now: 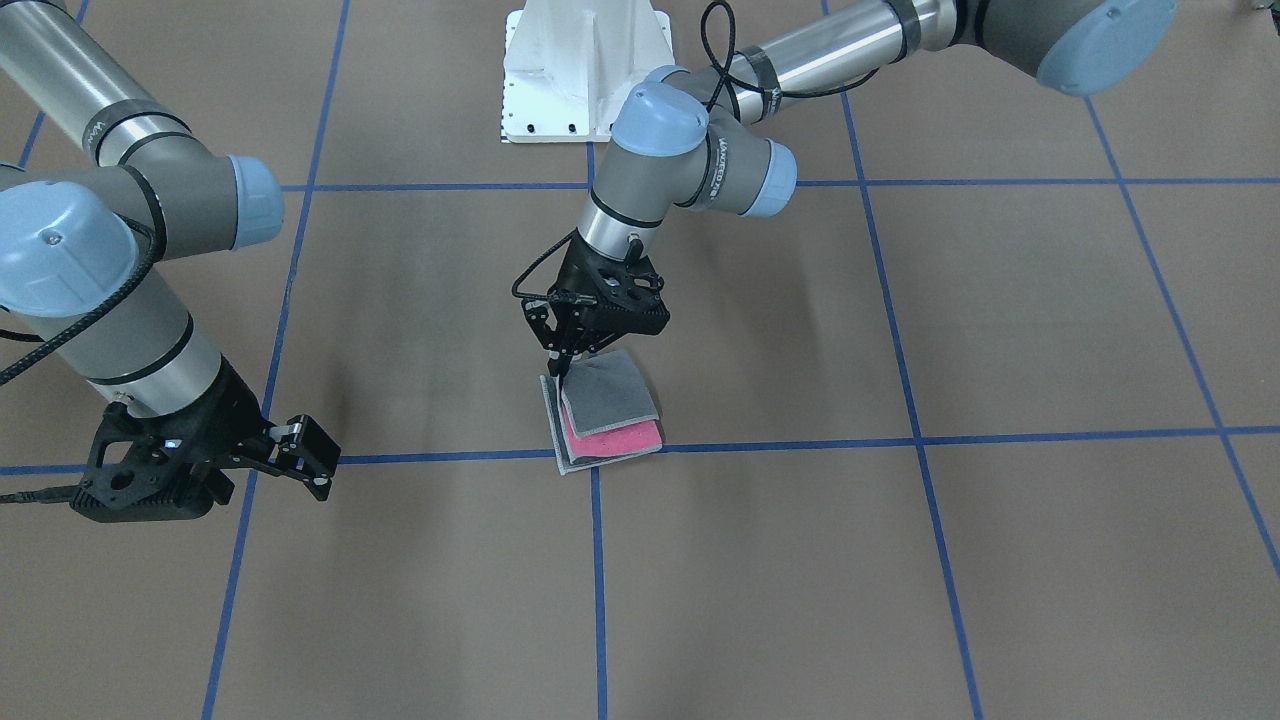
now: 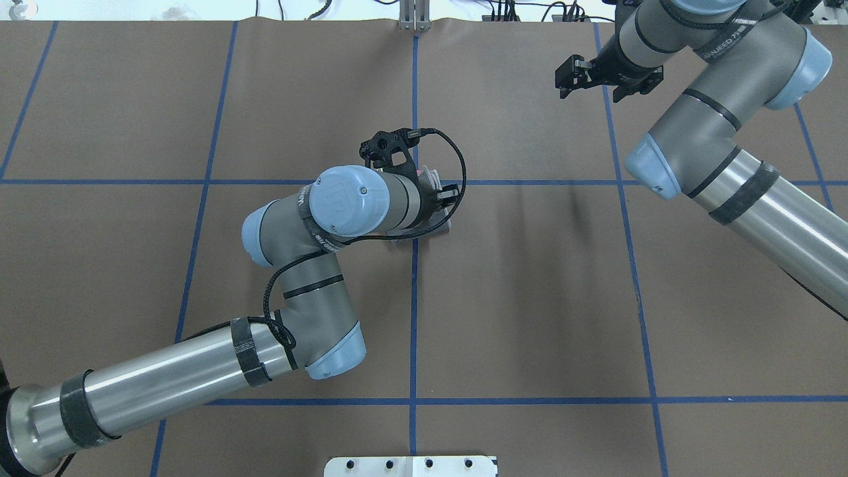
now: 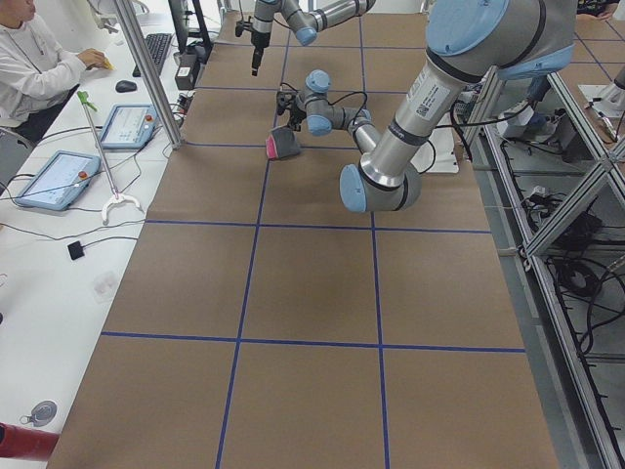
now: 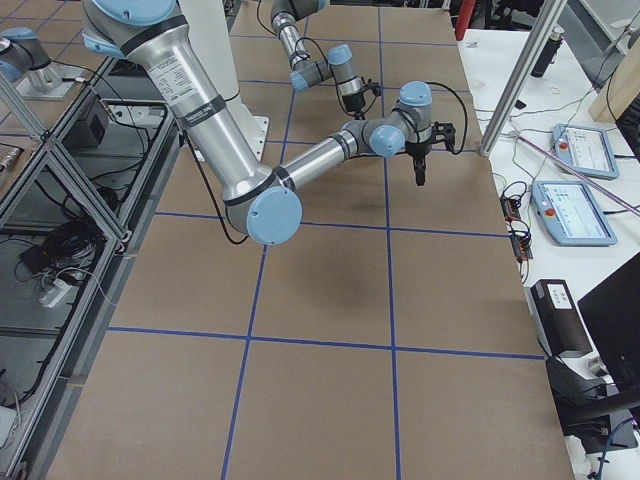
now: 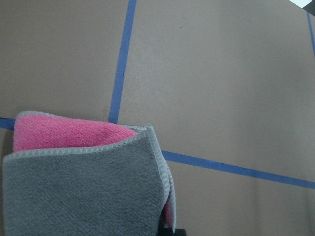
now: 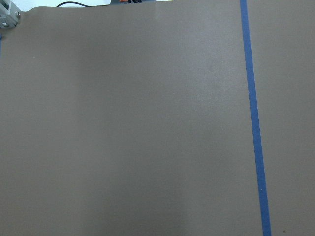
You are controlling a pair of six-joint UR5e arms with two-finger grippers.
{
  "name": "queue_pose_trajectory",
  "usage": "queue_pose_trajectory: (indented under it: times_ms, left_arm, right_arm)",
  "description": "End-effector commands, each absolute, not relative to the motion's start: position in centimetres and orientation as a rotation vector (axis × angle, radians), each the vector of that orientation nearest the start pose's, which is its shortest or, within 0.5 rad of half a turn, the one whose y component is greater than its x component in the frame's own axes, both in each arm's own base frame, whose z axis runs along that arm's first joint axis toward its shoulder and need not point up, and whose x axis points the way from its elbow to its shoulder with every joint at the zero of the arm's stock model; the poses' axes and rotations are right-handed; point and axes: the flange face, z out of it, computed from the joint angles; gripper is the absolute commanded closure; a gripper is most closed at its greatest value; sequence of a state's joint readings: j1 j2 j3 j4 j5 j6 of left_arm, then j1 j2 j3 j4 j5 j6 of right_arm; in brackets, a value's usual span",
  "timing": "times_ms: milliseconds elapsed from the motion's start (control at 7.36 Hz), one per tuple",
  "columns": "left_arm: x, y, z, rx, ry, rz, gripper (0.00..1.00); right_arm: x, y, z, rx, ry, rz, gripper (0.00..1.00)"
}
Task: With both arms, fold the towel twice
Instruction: 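Fold the held end over onto the strip's other half with the left gripper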
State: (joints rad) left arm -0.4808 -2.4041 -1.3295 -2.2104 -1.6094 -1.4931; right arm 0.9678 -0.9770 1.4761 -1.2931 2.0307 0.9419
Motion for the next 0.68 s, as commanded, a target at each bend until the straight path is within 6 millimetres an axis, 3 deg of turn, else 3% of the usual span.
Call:
queue_pose_trajectory:
  times_ms: [0, 272, 544]
  left_arm:
    - [62.2, -47.0, 16.8, 0.305, 1.200, -0.331, 0.01]
    - [61.8, -47.2, 14.0, 0.299, 1.243, -0.356, 0.00]
    - [59.9, -48.4, 13.0, 0.312, 1.258, -0.369, 0.00]
  right_arm:
    - [-33.3, -64.0, 32.1, 0.242, -0.845, 0.138, 0.01]
    - [-33.3, -64.0, 31.9, 0.244, -0.847, 0.136, 0.01]
    - [-33.0, -64.2, 32.2, 0.248, -0.840, 0.132, 0.01]
